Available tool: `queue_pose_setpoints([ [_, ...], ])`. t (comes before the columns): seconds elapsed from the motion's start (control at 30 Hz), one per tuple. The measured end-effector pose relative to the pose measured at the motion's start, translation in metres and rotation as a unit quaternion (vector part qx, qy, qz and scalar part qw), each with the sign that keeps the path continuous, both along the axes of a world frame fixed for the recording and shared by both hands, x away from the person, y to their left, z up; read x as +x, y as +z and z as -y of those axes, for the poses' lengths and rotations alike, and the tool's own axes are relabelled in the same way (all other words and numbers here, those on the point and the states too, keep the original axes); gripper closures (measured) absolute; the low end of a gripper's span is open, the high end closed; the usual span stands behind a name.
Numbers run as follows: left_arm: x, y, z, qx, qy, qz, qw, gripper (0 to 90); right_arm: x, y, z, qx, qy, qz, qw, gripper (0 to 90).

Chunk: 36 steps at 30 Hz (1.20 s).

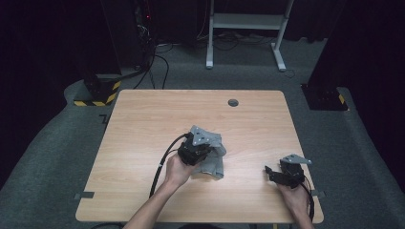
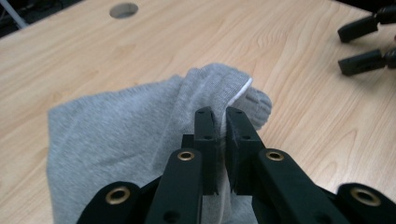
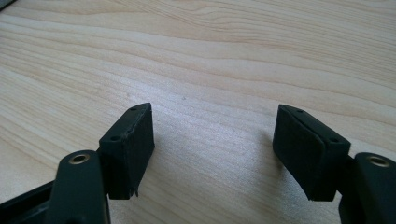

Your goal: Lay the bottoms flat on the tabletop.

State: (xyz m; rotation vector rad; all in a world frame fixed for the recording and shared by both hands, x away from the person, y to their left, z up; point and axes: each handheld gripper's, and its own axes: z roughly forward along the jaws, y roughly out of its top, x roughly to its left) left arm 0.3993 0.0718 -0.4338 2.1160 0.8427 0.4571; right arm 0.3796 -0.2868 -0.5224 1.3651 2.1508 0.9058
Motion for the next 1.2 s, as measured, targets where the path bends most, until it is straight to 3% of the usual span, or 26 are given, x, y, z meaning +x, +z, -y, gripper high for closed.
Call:
queue_pose_setpoints([
  [0.07,0.001,0.002,-0.002,-0.003,0.004,0.001,1.0,84.3,0.0,0.0,0.0,0.0,0.0,0.0,1.0,29.0],
  [0.2,0.008,0.009,-0.017,-0.034,0.025,-0.002,0.9991,84.7,0.0,0.0,-0.001,0.001,-0.001,0.0,1.0,30.3],
  [0.3,0.011,0.012,-0.024,-0.043,0.035,-0.002,0.9985,84.9,-0.001,0.0,-0.001,0.001,0.0,0.001,1.0,31.6],
  [0.43,0.017,0.016,-0.042,-0.063,0.06,-0.002,0.9962,85.1,-0.001,0.0,-0.001,0.001,0.004,0.003,1.0,33.1],
  [0.53,0.026,0.014,-0.061,-0.075,0.094,-0.002,0.9927,85.1,-0.001,0.0,-0.001,0.001,0.004,0.003,1.0,33.1],
  [0.6,0.03,0.011,-0.071,-0.075,0.115,-0.006,0.9904,85.1,-0.001,0.0,-0.001,0.001,0.004,0.003,1.0,33.1],
  [0.63,0.03,0.011,-0.071,-0.075,0.115,-0.006,0.9904,85.1,-0.001,0.0,-0.001,0.001,0.004,0.003,1.0,33.1],
  [0.9,0.043,-0.008,-0.106,-0.049,0.174,-0.019,0.9834,85.2,-0.001,0.0,-0.002,0.001,0.001,0.003,1.0,33.5],
  [0.93,0.045,-0.014,-0.111,-0.046,0.185,-0.024,0.9814,85.1,-0.001,0.0,-0.002,0.001,0.001,0.003,1.0,33.6],
  [1.2,0.052,-0.036,-0.123,-0.025,0.211,-0.048,0.976,83.6,-0.001,0.0,-0.002,0.001,0.001,0.004,1.0,34.1],
])
